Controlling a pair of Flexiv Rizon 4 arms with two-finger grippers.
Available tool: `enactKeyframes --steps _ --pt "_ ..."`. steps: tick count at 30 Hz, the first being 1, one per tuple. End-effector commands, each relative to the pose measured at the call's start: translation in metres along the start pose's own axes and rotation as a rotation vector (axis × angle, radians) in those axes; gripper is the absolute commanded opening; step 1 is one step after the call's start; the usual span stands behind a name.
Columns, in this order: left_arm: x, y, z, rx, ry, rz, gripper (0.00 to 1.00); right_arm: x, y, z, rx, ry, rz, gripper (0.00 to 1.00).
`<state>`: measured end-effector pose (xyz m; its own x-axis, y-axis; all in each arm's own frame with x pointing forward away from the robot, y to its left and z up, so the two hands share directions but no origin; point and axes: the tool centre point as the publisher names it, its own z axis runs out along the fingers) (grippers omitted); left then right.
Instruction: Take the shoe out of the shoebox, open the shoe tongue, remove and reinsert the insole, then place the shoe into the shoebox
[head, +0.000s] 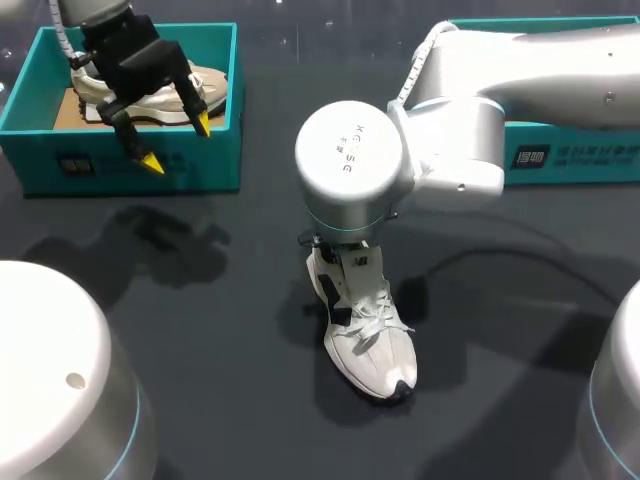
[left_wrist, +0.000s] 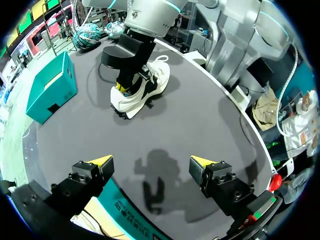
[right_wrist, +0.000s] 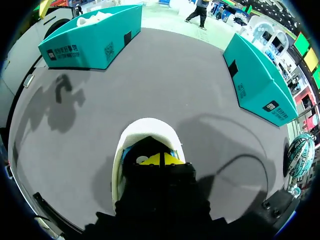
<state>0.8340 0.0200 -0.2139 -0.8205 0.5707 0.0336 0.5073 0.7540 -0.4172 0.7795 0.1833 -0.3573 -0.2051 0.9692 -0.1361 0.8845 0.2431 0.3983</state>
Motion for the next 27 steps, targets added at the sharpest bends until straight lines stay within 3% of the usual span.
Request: enactKeyframes --steps 1,5,11,15,27 --pt "0.0 0.0 0.0 -0.002 0.001 0.0 1.0 0.003 -0.004 0.02 0.035 0.01 0.002 0.0" --pt "0.0 0.0 0.0 -0.002 0.001 0.0 1.0 0.002 -0.01 0.013 0.046 0.003 0.012 0.0" --pt "0.0 0.0 0.0 -0.002 0.001 0.0 1.0 0.009 0.0 -0.027 -0.056 -0.006 -0.006 0.0" --pt "0.0 0.0 0.0 -0.002 0.001 0.0 1.0 0.014 0.007 -0.035 -0.12 0.034 -0.028 0.0" --pt "0.0 0.0 0.0 -0.002 0.001 0.0 1.0 0.015 0.018 0.015 -0.119 0.196 -0.031 0.0"
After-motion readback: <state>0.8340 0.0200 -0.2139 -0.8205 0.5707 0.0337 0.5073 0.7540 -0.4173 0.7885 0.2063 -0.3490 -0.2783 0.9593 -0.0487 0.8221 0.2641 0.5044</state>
